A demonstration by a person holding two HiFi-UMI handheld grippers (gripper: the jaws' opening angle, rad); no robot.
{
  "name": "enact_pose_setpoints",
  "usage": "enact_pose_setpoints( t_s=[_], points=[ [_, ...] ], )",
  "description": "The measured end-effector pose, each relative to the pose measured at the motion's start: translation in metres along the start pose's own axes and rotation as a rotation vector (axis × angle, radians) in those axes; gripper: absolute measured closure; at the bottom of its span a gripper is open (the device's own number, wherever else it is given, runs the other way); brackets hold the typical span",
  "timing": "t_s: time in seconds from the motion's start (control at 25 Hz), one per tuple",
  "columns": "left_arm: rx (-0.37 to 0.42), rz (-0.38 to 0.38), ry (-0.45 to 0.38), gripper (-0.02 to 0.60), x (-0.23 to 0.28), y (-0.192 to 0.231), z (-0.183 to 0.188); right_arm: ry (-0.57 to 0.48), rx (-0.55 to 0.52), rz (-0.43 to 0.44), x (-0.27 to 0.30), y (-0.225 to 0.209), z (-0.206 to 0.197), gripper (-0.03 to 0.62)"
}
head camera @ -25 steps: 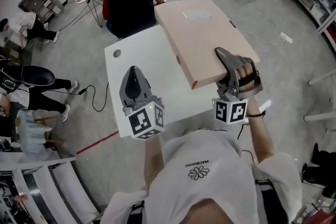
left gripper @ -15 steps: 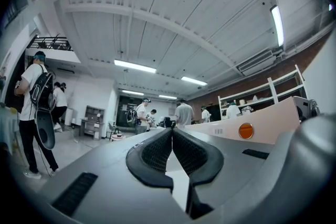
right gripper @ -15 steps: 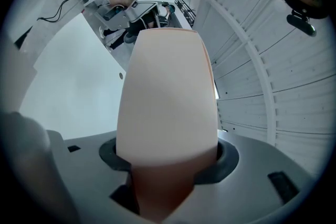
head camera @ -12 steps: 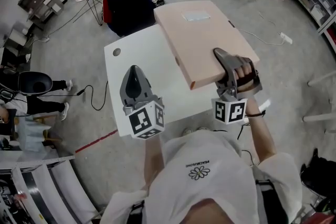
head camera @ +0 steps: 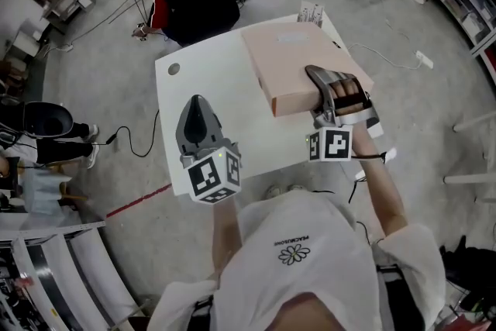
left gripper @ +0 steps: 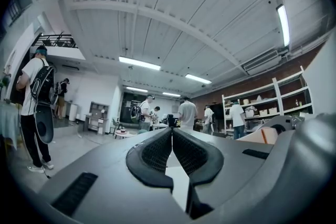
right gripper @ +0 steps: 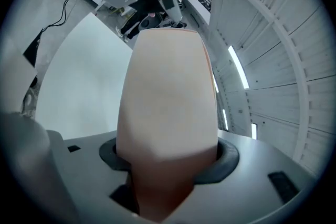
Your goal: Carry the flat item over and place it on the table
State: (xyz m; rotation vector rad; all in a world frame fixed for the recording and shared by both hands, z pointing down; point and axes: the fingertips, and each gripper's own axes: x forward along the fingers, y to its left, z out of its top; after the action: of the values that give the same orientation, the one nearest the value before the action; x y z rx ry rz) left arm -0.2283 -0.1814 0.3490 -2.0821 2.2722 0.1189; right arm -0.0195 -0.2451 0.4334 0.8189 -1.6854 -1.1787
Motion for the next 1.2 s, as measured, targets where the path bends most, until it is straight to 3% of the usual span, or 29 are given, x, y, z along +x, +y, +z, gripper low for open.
enact_pose_setpoints(
  t_s=[0.24, 0.4, 0.8, 1.2],
  points=[
    [0.031, 0.023, 0.017, 0.561, -0.003, 0.010, -0.011, 0.025, -0.053, 0.147, 0.028, 0.052, -0.002, 0.307],
    [0.035, 0.030, 0.038, 0.560, -0.004, 0.014, -0.018, 0.025, -0.061, 0.194, 0.033, 0.073, -0.001, 0.307],
    [0.041, 0.030, 0.055, 0.561, 0.000, 0.013, -0.025, 0.035, -0.135, 0.198, 0.044, 0.094, -0.004, 0.307],
    [0.037, 0.029, 0.064, 0.561, 0.000, 0.012, -0.028, 0.050, -0.130, 0.187, 0.047, 0.098, -0.003, 0.307]
  ],
)
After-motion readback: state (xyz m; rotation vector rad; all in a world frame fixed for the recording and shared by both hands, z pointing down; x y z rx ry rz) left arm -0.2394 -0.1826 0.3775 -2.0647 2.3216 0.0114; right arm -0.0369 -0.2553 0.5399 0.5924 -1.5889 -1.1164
